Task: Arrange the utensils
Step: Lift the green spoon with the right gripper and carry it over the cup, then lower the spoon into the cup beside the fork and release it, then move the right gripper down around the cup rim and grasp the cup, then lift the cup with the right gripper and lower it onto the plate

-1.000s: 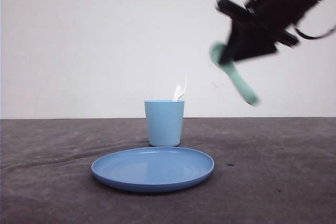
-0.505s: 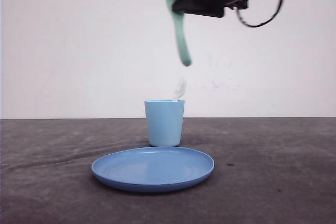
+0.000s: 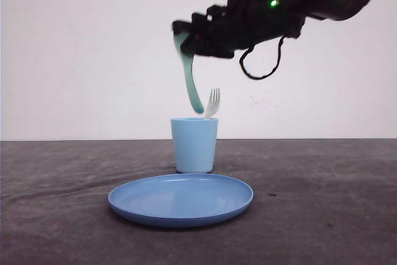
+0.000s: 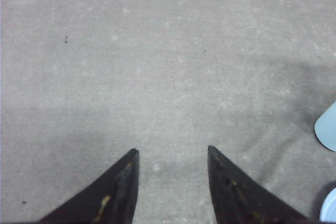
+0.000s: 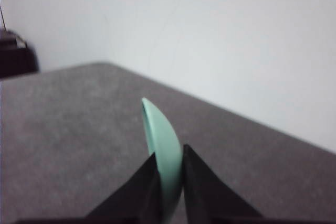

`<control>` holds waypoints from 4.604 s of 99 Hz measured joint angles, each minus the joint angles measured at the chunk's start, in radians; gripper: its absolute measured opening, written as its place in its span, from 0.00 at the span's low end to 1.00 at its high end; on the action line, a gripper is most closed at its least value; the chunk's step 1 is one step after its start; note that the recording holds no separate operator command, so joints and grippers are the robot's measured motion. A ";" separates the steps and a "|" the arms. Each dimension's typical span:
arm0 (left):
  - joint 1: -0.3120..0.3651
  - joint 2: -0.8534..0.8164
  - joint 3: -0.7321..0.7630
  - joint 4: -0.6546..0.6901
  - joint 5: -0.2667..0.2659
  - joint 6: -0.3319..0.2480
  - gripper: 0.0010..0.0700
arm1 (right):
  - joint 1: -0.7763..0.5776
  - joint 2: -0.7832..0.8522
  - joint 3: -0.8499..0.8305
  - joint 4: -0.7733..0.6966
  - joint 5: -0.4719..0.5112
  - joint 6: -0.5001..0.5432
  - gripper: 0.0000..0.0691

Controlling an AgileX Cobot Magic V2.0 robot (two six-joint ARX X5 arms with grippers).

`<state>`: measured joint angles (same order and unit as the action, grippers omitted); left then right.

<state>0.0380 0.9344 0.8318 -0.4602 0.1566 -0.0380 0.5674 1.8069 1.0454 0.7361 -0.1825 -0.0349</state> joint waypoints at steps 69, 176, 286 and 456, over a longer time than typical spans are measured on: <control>0.000 0.000 0.000 0.000 0.000 0.000 0.33 | 0.026 0.119 0.052 -0.172 0.000 -0.022 0.06; 0.000 0.000 0.000 0.000 0.000 0.000 0.33 | 0.005 -0.305 0.055 -0.607 -0.001 -0.015 0.56; 0.000 0.000 0.000 0.000 0.000 0.000 0.33 | -0.040 -0.311 -0.214 -0.697 -0.001 0.075 0.99; 0.000 0.000 0.000 0.000 0.000 0.000 0.33 | 0.020 0.039 0.015 -0.481 -0.001 0.129 0.68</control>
<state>0.0380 0.9348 0.8318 -0.4599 0.1566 -0.0380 0.5873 1.8462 1.0603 0.2550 -0.1833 0.0937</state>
